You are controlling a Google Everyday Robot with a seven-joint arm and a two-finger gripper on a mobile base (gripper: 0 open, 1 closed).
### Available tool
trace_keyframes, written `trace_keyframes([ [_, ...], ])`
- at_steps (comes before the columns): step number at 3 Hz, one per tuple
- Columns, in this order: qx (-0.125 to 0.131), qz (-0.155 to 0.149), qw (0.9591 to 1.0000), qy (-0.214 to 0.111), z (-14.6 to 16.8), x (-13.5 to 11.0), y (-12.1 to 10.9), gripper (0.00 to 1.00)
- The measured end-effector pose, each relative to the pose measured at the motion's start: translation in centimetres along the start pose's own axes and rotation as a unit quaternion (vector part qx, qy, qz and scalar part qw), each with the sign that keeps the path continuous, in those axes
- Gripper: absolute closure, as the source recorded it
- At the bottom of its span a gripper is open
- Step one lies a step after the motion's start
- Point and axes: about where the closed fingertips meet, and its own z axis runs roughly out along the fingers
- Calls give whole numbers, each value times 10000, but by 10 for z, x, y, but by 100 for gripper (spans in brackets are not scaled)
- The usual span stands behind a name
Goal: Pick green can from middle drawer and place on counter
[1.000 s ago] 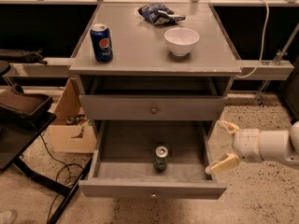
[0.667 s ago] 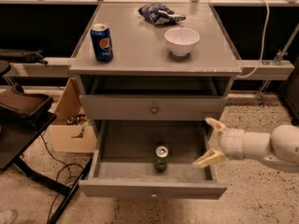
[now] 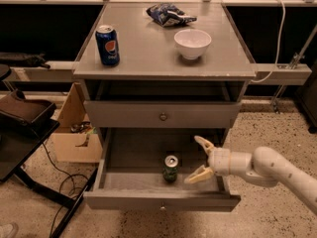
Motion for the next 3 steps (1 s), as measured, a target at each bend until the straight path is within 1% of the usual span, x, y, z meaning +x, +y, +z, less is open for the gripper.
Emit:
trace_keyframes([
  [1,-304,75,9994,-152,52,31,7,0],
  [2,-460,62,9986,-250,82,37,9,0],
  [3,-688,212,9973,-127,113,54,19,18],
])
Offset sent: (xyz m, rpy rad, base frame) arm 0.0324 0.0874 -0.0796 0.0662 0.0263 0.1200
